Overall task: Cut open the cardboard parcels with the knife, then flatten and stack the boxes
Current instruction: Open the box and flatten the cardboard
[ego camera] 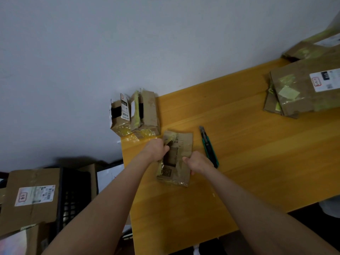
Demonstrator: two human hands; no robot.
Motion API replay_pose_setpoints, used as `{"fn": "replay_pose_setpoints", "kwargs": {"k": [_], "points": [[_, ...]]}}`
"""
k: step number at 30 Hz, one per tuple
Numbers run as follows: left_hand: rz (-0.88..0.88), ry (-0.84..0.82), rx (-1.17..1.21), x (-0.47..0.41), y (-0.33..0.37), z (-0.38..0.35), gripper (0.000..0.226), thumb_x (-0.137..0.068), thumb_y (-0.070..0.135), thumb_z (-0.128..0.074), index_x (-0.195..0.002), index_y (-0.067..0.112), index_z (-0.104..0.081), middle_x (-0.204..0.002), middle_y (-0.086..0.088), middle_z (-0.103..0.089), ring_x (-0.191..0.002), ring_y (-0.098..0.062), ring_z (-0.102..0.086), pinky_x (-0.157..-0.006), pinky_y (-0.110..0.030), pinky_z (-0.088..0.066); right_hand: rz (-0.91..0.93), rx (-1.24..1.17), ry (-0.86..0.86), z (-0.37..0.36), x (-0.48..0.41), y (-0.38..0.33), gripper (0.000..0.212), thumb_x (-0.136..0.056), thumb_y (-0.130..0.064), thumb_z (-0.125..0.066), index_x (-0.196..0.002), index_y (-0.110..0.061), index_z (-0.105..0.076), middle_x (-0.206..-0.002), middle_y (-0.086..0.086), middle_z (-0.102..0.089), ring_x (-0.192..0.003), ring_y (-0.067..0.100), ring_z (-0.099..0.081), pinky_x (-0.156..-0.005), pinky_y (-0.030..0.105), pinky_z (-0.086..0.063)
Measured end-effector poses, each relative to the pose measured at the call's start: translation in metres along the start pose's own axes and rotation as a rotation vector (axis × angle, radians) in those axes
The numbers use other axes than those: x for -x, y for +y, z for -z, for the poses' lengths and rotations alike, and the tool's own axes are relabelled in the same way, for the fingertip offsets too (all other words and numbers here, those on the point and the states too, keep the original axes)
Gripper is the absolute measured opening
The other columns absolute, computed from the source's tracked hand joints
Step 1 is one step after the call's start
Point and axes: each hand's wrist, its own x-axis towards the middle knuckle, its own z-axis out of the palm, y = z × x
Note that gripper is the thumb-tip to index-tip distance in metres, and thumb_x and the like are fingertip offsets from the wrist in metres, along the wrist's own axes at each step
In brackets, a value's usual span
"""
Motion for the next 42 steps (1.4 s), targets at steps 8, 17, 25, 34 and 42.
{"fn": "replay_pose_setpoints", "kwargs": {"k": [8, 17, 25, 34, 42], "points": [[0.081, 0.104, -0.019, 0.008, 0.006, -0.011, 0.045, -0.095, 0.034, -0.053, -0.128, 0.005, -0.043, -0.121, -0.016, -0.057, -0.106, -0.031, -0.058, -0.085, -0.038, -0.049, 0.036, 0.082, 0.083, -0.003, 0.009, 0.001, 0.044, -0.099, -0.047, -0.041, -0.079, -0.014, -0.063, -0.068, 0.000, -0.067, -0.066, 0.016, -0.064, -0.068, 0.030, -0.052], [0.042, 0.244, -0.228, -0.006, 0.031, -0.011, 0.027, -0.100, 0.015, -0.039, -0.096, 0.005, -0.064, -0.099, -0.015, -0.067, -0.094, -0.033, -0.063, -0.066, -0.034, -0.042, 0.052, 0.155, 0.083, -0.006, 0.009, 0.002, 0.045, -0.099, -0.044, -0.043, -0.069, -0.015, -0.058, -0.075, 0.002, -0.068, -0.072, 0.020, -0.065, -0.071, 0.034, -0.055], [-0.002, 0.278, -0.107, -0.004, 0.007, -0.004, 0.028, -0.102, 0.024, -0.037, -0.105, 0.010, -0.060, -0.096, -0.012, -0.066, -0.088, -0.030, -0.063, -0.080, -0.042, -0.054, 0.097, 0.087, 0.001, 0.008, 0.000, 0.012, 0.047, -0.101, -0.048, -0.035, -0.086, -0.013, -0.063, -0.085, 0.002, -0.070, -0.077, 0.018, -0.066, -0.079, 0.037, -0.055], [0.079, 0.366, 0.217, 0.002, 0.001, -0.004, 0.028, -0.101, 0.020, -0.042, -0.082, 0.011, -0.061, -0.079, -0.008, -0.062, -0.080, -0.030, -0.063, -0.064, -0.031, -0.044, 0.043, 0.009, 0.263, 0.029, 0.011, 0.005, 0.076, -0.083, -0.071, -0.051, -0.135, -0.018, -0.037, -0.106, 0.002, -0.061, -0.086, 0.020, -0.063, -0.062, 0.030, -0.047], [0.182, 0.151, 0.324, 0.019, 0.003, -0.027, 0.025, -0.098, 0.018, -0.048, -0.102, -0.001, -0.064, -0.101, -0.019, -0.067, -0.097, -0.034, -0.063, -0.082, -0.040, -0.052, -0.111, 0.073, 0.243, -0.009, 0.018, -0.018, 0.127, -0.071, -0.068, -0.068, -0.151, -0.007, 0.010, -0.149, 0.011, -0.027, -0.123, 0.027, -0.045, -0.076, 0.034, -0.043]]}}
